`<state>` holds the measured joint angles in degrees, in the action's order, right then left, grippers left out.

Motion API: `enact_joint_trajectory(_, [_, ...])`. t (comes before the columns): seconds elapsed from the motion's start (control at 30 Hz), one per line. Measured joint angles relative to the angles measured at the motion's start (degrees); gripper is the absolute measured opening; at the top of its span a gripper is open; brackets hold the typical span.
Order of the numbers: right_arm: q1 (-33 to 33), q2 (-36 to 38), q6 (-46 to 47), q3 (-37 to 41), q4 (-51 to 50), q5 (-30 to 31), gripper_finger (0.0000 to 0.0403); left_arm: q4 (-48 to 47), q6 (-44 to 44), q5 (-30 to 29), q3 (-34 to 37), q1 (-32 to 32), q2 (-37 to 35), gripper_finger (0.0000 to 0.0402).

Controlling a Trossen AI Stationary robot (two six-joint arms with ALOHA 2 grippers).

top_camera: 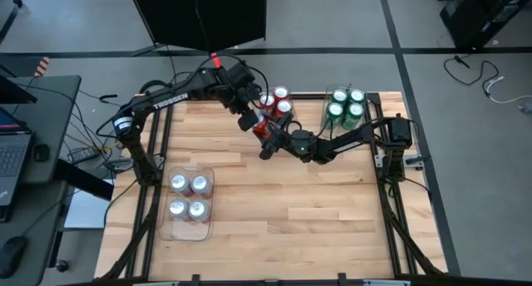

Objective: Sort soda cans
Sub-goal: Put the orange soda can into the top left transparent bin

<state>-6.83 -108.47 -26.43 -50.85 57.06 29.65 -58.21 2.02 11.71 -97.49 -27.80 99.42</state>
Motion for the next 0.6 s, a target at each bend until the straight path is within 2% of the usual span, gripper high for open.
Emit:
enact_joint_trajectory(0.1, [0.0,0.0,-0.1,0.0,0.0,0.0,0.0288,0.0,0.9,0.1,0.0,0.1,0.0,0.0239])
enact_joint_trajectory(0.17, [0.0,0.0,-0.1,0.0,0.0,0.0,0.0288,-0.1,1.2,0.4,0.0,0.1,0.0,0.0204])
enact_joint_trajectory(0.23, [0.0,0.0,-0.1,0.0,0.0,0.0,0.0288,-0.2,1.2,1.3,0.0,0.1,0.0,0.0155])
enact_joint_trajectory(0.37, [-0.1,0.0,-0.1,0.0,-0.1,0.0,0.0288,-0.3,0.4,2.9,0.0,0.1,0.0,0.0033])
enact_joint_trajectory(0.4, [-0.1,0.0,-0.1,0.0,-0.1,0.0,0.0288,-0.3,-0.1,2.9,0.0,0.1,0.0,0.0017])
enact_joint_trajectory(0.6, [-0.1,0.0,-0.1,0.1,-0.1,0.1,0.0289,-0.6,-0.6,3.5,0.0,0.1,0.0,0.0014])
